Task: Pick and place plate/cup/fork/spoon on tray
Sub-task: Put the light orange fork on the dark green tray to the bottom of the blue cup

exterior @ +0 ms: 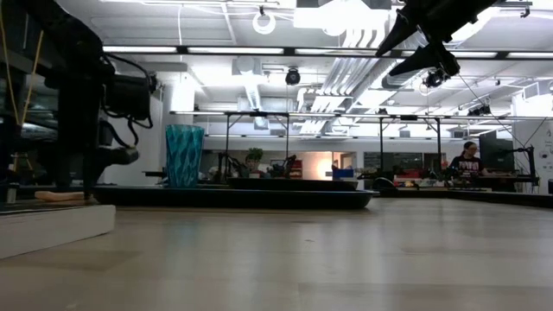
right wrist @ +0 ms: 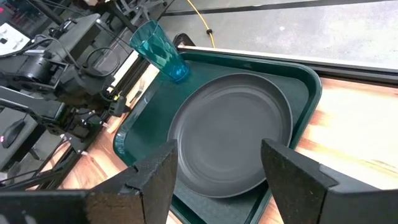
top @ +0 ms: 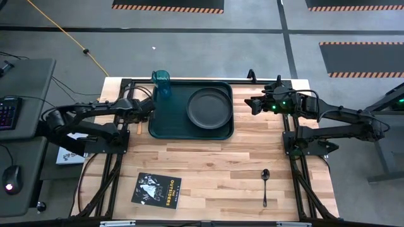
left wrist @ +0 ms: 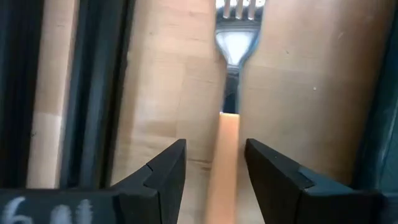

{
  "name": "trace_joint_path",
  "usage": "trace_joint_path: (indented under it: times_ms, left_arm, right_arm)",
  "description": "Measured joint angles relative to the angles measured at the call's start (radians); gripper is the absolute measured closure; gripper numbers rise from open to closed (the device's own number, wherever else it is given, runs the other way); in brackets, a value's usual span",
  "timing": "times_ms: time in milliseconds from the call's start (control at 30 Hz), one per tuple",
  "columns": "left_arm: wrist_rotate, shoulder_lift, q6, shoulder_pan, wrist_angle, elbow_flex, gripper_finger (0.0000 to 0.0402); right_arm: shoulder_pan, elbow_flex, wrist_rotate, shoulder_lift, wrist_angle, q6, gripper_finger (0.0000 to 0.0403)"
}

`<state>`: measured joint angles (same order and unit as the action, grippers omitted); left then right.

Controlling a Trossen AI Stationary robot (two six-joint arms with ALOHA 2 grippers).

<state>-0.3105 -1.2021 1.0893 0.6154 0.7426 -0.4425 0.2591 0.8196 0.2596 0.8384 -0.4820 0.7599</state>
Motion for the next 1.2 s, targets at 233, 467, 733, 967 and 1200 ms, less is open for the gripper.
trace_joint_path:
  times_ms: [233,467,733,967,1200]
  left_arm:
    - [0.013,-0.018,0.000,-0.007,-0.038,0.015,0.0257]
    - [0.011,-0.007,-0.028,-0.008,-0.040,0.017,0.0364]
    - [-0.003,0.020,-0.080,-0.008,-0.001,0.004,0.0367]
    - [-0.039,0.153,-0.101,-0.007,0.177,-0.066,0.0367]
    - [0.056,0.310,-0.125,-0.051,0.222,-0.198,0.0367]
  right_arm:
    - [0.000,0.000,-0.001,0.000,0.000,0.001,0.0180]
    - [0.000,0.000,-0.001,0.000,0.000,0.000,0.0180]
    - [0.000,0.000,-0.001,0.000,0.000,0.002,0.0180]
    - [0.000,0.000,-0.001,0.000,0.000,0.002,0.0180]
    - [0.000,0.000,-0.001,0.000,0.000,0.002,0.0180]
